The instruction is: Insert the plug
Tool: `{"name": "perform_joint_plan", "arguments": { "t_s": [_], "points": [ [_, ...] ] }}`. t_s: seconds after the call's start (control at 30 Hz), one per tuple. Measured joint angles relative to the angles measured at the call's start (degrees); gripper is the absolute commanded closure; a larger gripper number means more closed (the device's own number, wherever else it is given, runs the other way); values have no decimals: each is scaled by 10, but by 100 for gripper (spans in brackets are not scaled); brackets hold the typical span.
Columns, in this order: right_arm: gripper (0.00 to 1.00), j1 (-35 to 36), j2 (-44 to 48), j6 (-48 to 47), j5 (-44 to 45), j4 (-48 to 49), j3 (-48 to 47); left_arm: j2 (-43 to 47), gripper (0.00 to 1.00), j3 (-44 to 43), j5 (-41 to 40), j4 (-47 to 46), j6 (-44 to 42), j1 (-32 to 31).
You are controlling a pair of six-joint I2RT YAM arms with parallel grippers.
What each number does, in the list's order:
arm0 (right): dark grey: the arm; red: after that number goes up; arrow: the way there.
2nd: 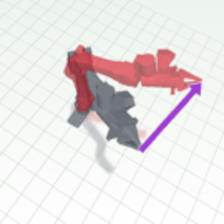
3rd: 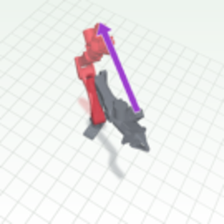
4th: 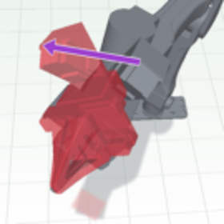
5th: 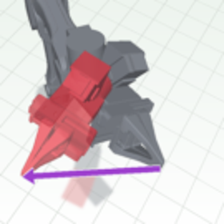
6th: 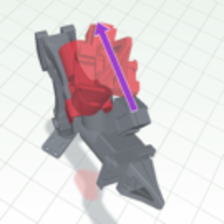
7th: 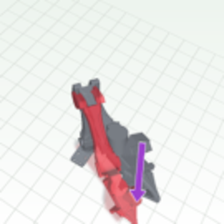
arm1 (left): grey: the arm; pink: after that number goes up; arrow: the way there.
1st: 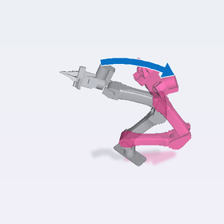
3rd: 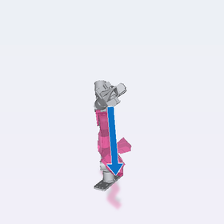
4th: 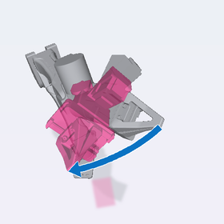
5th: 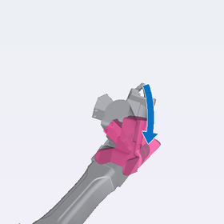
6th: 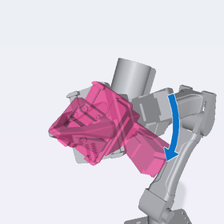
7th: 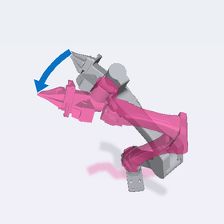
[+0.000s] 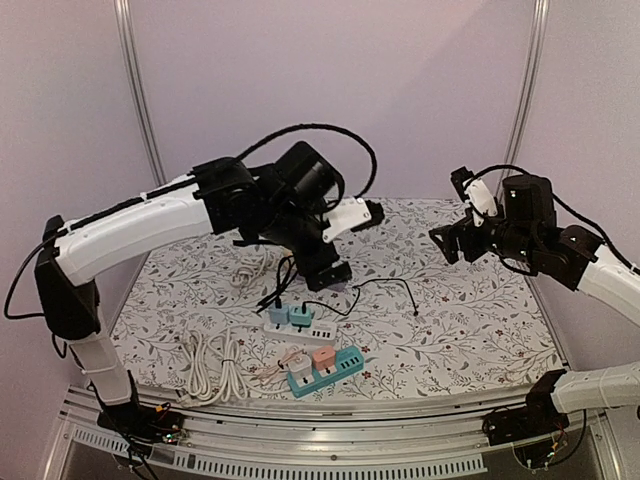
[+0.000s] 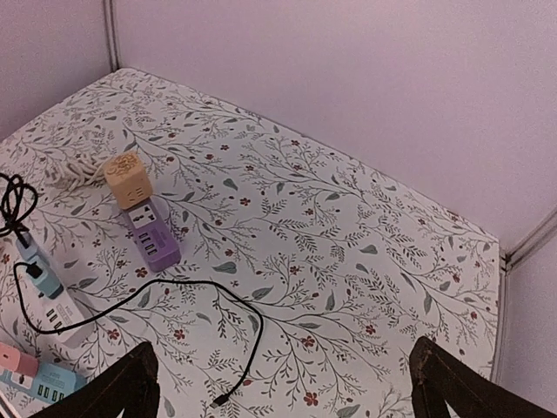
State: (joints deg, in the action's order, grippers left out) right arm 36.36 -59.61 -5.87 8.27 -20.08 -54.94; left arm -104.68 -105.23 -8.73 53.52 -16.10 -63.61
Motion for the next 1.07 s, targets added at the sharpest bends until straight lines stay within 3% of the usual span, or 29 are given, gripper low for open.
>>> {"name": "perform_joint_plan", "arguments": {
  "t_s": [0.13,0.3,0.53,0.8,1.07],
  "points": [
    [1,-104,-9,88,14,0,-2,95,1,13,-50,-40,-2,122],
    [1,-206,-14,167,17,0,3,176,1,103,-68,-65,29,290],
    [1,-292,34,233,23,24,92,279,1,330,-41,-84,88,469],
    [1,-293,96,238,61,115,195,496,1,532,-31,-95,136,567],
    [1,-293,115,253,93,189,244,552,1,631,-16,-181,176,597]
  ]
}}
